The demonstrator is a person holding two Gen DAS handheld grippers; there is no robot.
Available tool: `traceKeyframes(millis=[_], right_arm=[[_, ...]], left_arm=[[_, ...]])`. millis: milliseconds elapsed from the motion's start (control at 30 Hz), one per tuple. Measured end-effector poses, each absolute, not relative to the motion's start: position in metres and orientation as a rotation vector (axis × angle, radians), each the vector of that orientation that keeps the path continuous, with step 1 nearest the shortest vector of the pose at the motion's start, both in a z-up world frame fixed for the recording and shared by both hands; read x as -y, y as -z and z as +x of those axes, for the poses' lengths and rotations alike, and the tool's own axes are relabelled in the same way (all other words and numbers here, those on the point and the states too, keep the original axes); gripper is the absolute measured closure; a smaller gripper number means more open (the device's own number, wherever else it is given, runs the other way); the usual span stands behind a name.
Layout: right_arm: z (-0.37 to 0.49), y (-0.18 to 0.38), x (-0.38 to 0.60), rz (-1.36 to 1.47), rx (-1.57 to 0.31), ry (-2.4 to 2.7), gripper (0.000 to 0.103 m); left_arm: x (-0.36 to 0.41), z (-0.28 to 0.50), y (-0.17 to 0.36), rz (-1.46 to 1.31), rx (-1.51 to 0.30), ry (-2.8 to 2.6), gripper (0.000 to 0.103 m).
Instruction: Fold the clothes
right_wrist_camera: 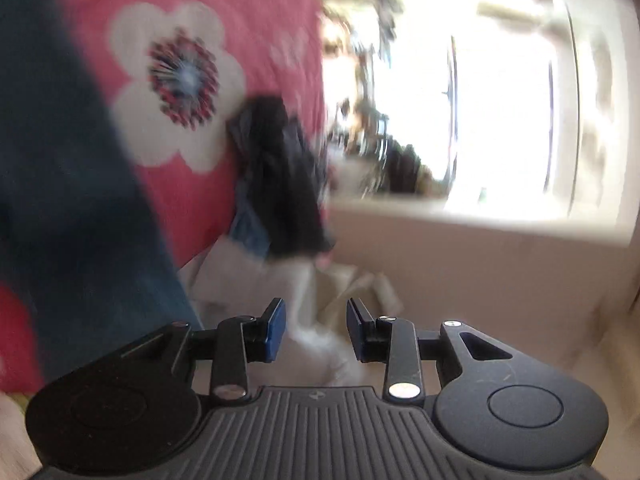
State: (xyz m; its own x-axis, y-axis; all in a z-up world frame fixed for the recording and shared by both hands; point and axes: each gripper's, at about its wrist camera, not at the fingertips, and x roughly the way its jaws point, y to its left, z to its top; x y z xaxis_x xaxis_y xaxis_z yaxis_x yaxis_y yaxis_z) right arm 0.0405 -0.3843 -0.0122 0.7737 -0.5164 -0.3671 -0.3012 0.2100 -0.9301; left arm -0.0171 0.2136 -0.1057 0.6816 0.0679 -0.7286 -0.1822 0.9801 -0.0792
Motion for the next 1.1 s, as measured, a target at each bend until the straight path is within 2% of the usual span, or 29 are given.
traceKeyframes(millis=[133,300,467,567,900,1100], right_arm=[[0.055,-0.005,0.423,-0.964,-0.835,0.272,0.064],[0.038,-0.019,0.485,-0.133,-0.97,0.283,0.061],[0.006,0.031,0.559,0.774,-0.96,0.306,0.06],[-0.01,0.062,0.575,0.94,-0.932,0.391,0.06],[-0.013,0.11,0.614,1.061,-0.867,0.568,0.06],[-0.014,0.119,0.621,1.077,-0.841,0.571,0.067]], left_arm=[[-0.213,-0.017,0.106,-0.143,-0.811,-0.144,0.059],[-0.211,-0.016,0.106,-0.133,-0.814,-0.149,0.059],[-0.209,-0.015,0.106,-0.122,-0.819,-0.155,0.059],[-0.208,-0.014,0.106,-0.114,-0.822,-0.158,0.059],[-0.204,-0.012,0.106,-0.088,-0.83,-0.169,0.058],[-0.202,-0.011,0.106,-0.076,-0.834,-0.172,0.058]])
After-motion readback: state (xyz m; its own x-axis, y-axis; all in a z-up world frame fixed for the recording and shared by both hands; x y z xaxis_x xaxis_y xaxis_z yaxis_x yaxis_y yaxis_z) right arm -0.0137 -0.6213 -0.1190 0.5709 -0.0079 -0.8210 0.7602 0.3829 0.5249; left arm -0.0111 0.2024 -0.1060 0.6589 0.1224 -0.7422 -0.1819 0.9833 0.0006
